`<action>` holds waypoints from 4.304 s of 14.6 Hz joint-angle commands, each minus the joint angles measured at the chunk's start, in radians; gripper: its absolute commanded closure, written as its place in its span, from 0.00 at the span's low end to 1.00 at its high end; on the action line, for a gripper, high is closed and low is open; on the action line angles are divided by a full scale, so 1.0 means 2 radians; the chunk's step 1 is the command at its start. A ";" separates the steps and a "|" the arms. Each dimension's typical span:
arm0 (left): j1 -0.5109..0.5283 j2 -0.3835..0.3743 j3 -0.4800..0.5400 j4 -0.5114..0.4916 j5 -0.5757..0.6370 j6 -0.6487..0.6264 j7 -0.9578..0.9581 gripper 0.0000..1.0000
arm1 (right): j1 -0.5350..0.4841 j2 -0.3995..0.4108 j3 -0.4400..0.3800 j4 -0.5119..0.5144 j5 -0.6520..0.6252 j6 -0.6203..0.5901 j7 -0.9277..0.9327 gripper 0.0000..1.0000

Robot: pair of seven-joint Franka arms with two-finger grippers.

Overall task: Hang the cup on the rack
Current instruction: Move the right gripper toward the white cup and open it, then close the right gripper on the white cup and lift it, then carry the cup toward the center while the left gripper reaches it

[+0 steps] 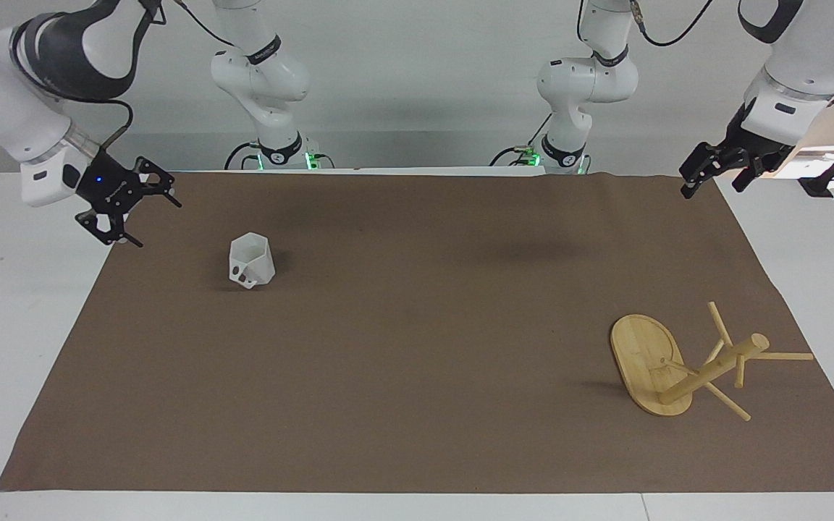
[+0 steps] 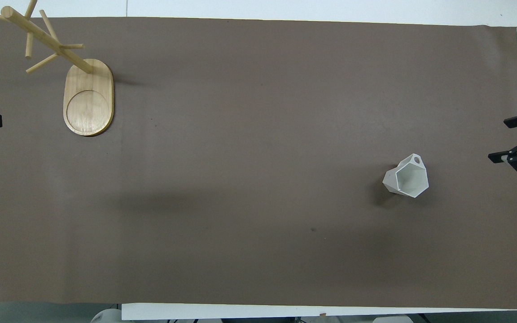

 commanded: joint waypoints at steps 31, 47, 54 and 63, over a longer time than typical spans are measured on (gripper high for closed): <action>0.001 -0.002 0.000 0.001 0.004 -0.007 -0.001 0.00 | -0.072 0.068 0.006 -0.271 0.385 0.040 -0.539 0.00; -0.035 -0.001 -0.009 0.001 0.001 0.017 -0.009 0.00 | -0.007 0.114 0.007 -0.242 0.438 0.024 -0.592 0.71; -0.168 0.027 -0.012 -0.017 -0.012 0.133 -0.200 0.00 | 0.169 0.042 0.009 -0.153 0.439 0.098 -0.342 0.79; -0.294 0.132 -0.012 0.065 -0.093 0.186 -0.399 0.00 | 0.328 0.044 0.009 -0.129 0.563 0.256 -0.269 0.79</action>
